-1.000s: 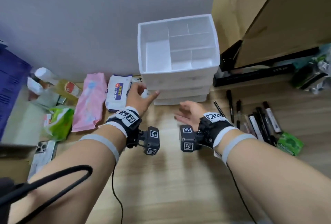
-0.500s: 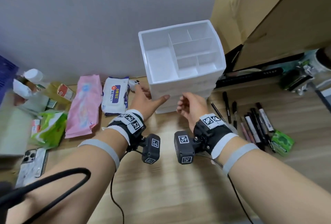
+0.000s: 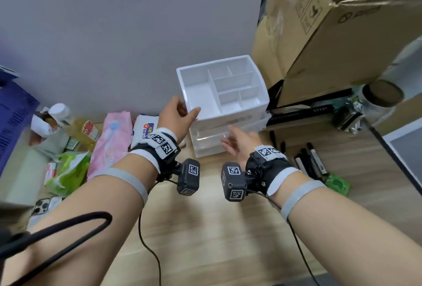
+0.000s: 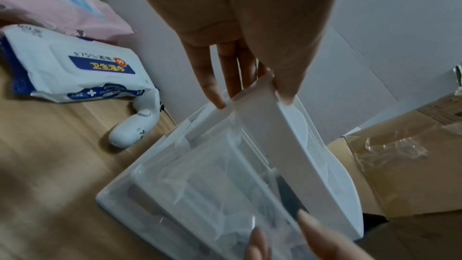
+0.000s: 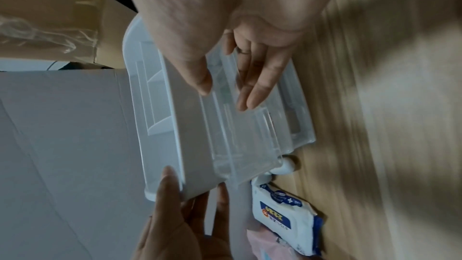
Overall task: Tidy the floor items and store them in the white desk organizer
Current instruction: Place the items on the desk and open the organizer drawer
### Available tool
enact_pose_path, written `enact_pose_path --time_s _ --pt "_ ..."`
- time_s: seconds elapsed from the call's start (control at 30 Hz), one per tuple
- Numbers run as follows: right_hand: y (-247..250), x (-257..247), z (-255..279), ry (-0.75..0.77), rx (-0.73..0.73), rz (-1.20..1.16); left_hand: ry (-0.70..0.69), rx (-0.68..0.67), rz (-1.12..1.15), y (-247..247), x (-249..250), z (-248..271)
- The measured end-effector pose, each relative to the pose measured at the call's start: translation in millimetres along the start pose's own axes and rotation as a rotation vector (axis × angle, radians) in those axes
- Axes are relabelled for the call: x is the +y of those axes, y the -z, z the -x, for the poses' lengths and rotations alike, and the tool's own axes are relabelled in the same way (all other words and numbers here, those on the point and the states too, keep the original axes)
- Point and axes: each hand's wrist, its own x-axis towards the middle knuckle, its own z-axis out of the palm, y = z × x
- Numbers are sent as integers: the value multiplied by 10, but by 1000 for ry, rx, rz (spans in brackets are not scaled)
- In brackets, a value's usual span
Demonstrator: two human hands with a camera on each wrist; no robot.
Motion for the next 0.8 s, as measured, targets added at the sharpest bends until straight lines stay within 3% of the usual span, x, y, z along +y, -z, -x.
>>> enact_pose_path --time_s 0.3,0.4,0.47,0.57,0.67,0.73,0.8 --pt "566 182 290 -13 -182 -33 245 28 198 -158 19 179" --pt "890 167 284 -30 -272 168 330 -5 262 -266 -44 329" --pt "1215 168 173 32 -199 502 379 -21 265 -347 -97 468" --pt "1844 150 -10 226 118 1144 544 58 398 -500 -255 678" --pt "2467 205 -118 231 273 1272 854 181 564 -689 -546 957" --pt "2776 280 -200 242 292 1301 1008 29 416 -871 -704 1246" --pt "2946 327 -243 274 323 1324 1064 -224 314 -1119 -701 1513"
